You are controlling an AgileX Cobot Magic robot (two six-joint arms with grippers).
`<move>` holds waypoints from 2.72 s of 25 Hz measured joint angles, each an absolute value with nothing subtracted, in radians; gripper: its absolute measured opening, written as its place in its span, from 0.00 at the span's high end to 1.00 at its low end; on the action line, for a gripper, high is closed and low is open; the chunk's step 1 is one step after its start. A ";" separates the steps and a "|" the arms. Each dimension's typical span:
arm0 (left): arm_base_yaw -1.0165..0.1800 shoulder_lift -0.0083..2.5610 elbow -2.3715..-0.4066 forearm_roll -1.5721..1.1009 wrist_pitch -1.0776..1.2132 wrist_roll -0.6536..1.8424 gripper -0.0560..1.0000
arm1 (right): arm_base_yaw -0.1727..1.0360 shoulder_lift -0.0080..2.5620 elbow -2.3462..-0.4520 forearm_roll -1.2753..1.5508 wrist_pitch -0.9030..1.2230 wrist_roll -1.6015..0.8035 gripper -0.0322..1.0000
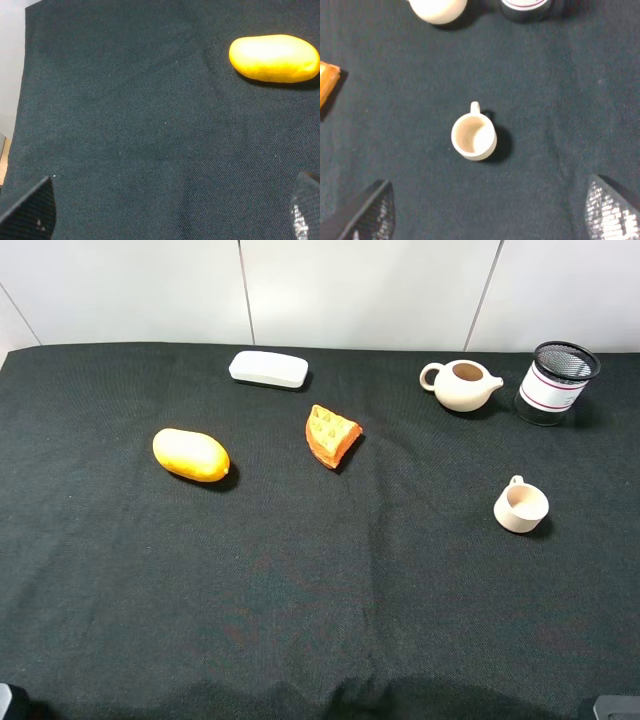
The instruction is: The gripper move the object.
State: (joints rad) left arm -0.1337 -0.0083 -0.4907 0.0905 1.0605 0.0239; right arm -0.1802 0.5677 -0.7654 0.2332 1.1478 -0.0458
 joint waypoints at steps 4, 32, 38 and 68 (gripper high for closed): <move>-0.134 -0.008 -0.491 0.090 1.060 0.024 0.01 | -0.180 0.417 -0.660 0.218 1.108 -0.046 0.41; -0.134 -0.008 -0.491 0.090 1.060 0.024 0.01 | -0.180 -0.004 -0.501 0.104 1.018 -0.083 0.41; -0.134 -0.008 -0.491 0.090 1.060 0.024 0.01 | -0.180 -0.004 -0.501 0.104 1.018 -0.122 0.41; -0.134 -0.008 -0.491 0.090 1.060 0.024 0.01 | 0.099 -0.004 -0.501 0.011 1.019 -0.049 0.30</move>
State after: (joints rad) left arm -0.1337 -0.0083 -0.4907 0.0905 1.0603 0.0239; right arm 0.0986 -0.0044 -0.5009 0.0109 1.0188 -0.0494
